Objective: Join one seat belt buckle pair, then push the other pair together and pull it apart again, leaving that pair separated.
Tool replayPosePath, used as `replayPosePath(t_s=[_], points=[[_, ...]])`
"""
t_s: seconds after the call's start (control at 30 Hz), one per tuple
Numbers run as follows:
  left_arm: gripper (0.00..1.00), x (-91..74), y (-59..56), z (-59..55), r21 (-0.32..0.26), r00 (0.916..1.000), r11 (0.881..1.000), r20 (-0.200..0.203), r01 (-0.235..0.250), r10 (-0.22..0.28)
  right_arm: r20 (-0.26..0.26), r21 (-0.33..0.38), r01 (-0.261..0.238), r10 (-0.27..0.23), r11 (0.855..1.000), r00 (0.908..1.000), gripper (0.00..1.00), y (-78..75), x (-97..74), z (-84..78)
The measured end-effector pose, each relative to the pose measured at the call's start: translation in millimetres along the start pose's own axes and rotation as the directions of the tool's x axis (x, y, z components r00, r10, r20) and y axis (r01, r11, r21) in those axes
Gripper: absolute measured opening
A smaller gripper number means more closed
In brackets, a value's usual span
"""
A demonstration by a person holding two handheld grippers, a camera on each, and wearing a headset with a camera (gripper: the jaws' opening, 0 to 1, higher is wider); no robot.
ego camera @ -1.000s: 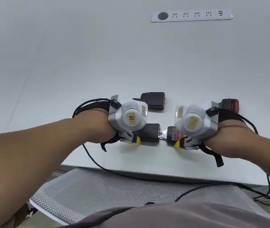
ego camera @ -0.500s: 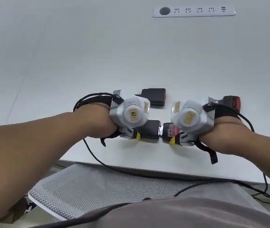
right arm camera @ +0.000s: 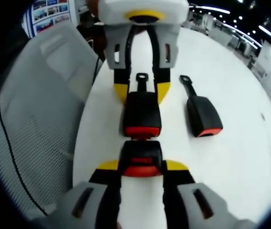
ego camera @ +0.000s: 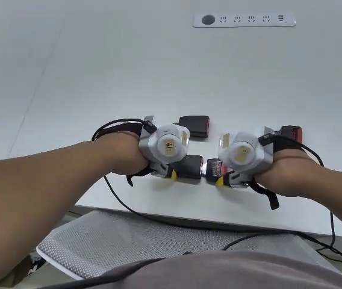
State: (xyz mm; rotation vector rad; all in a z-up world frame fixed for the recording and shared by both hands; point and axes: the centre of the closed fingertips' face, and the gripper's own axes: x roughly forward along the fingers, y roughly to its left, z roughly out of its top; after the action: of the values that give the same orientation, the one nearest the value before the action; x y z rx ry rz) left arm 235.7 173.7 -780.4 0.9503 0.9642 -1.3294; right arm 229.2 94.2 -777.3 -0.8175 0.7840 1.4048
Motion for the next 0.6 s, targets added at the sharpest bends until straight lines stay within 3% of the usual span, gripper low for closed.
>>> replayPosePath(t_s=[0.6], points=[[0.33,-2.5,-4.3,-2.3,-0.016,1.0000,1.000,-0.007,-0.003,0.003,0.016,-0.019,-0.001,0.002,1.000,0.9999,0.35,3.4,-0.1,6.7]])
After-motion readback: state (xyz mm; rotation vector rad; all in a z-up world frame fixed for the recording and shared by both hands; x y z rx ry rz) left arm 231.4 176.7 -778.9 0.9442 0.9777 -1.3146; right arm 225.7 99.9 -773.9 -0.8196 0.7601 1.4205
